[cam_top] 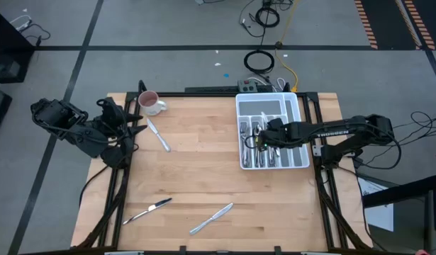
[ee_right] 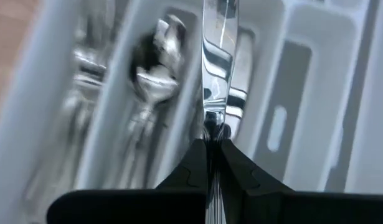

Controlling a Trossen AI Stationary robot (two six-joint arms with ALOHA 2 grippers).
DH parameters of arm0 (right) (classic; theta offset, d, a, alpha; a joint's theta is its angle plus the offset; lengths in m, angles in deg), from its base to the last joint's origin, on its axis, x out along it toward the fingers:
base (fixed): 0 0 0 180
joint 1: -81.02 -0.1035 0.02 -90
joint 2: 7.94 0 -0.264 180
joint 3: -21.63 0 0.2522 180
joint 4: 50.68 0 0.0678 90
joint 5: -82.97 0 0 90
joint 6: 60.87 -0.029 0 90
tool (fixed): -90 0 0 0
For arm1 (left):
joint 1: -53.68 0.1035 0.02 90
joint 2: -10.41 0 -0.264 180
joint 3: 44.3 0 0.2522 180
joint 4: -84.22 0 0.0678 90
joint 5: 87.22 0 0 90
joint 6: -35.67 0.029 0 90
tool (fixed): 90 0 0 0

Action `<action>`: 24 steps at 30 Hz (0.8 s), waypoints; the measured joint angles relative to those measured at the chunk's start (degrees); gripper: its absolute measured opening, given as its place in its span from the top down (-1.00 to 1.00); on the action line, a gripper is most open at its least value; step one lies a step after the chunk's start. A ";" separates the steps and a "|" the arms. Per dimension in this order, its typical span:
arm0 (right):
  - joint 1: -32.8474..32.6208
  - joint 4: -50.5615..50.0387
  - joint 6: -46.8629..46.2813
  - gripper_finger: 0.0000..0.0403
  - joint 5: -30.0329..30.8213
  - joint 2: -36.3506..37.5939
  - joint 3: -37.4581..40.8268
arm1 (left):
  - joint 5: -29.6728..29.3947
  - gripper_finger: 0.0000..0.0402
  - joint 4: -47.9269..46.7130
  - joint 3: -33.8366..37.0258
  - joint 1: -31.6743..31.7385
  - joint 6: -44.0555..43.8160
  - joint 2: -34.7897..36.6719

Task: Sort silverware
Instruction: Put the silver table knife into the silverware tray

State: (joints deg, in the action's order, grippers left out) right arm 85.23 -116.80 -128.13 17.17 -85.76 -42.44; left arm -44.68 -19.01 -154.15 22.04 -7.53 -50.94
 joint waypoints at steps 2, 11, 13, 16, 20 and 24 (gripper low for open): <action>-0.23 0.30 -2.77 1.00 0.26 -0.05 1.60 | -0.27 0.19 0.02 0.00 0.00 0.00 -0.24; -0.57 7.22 -6.31 1.00 0.27 -0.07 6.64 | -1.15 0.19 -0.02 0.00 0.00 0.51 -2.78; -0.57 8.05 -7.19 1.00 -0.27 -0.07 7.85 | -1.18 0.19 -0.01 0.00 0.00 0.55 -3.45; -0.99 9.89 -8.90 1.00 -1.33 -0.07 9.64 | -1.20 0.19 0.00 0.00 0.00 0.45 -4.26; -1.37 12.11 -9.35 1.00 -1.91 -0.09 11.69 | -1.27 0.19 -0.03 0.00 0.07 0.44 -4.98; -1.34 12.86 -8.55 0.89 -2.25 -0.09 12.01 | -1.27 0.19 -0.48 0.00 0.34 -0.03 -5.08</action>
State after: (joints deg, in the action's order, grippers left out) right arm 83.89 -103.94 -136.68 14.92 -85.85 -30.43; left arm -45.95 -19.49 -154.15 22.38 -7.56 -56.02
